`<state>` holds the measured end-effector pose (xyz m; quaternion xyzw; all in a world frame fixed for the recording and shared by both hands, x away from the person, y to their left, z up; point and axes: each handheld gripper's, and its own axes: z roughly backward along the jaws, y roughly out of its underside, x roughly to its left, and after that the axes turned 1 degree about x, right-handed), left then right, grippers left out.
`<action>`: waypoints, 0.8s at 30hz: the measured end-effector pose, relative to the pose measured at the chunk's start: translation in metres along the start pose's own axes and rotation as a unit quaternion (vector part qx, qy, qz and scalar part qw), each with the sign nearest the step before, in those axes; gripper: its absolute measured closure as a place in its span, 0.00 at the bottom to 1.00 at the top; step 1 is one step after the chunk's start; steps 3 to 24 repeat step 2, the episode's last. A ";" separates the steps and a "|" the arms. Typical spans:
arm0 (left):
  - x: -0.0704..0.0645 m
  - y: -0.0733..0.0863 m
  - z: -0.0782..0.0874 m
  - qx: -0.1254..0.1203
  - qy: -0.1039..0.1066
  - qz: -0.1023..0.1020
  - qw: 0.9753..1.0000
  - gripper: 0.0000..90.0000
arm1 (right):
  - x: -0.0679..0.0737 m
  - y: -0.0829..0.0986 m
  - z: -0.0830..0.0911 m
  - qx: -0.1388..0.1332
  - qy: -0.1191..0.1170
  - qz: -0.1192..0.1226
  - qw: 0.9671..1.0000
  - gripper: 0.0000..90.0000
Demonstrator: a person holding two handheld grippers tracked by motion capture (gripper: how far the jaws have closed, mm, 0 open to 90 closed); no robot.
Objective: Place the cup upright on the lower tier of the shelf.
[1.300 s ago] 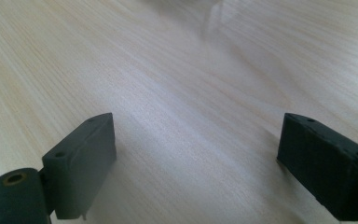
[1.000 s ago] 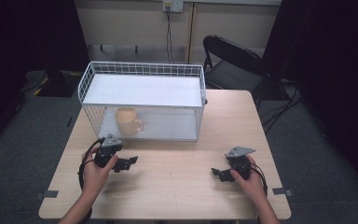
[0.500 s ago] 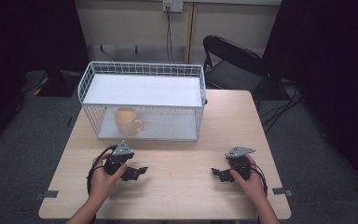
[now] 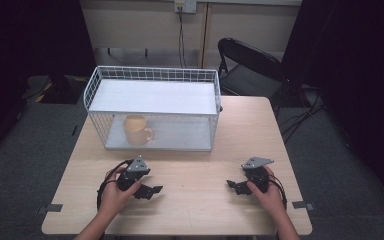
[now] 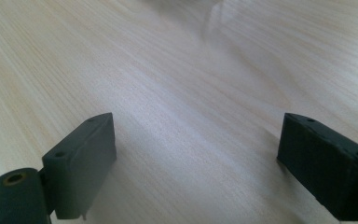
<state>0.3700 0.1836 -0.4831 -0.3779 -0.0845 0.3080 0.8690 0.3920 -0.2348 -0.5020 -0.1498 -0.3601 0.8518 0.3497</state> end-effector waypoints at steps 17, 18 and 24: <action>0.000 0.001 -0.001 0.008 0.002 -0.004 1.000 0.18 | 0.000 0.000 0.000 0.000 0.000 0.000 1.000 0.12; 0.000 0.001 -0.001 0.008 0.002 -0.004 1.000 0.18 | 0.000 0.000 0.000 0.000 0.000 0.000 1.000 0.12; 0.000 0.001 -0.001 0.008 0.002 -0.004 1.000 0.18 | 0.000 0.000 0.000 0.000 0.000 0.000 1.000 0.12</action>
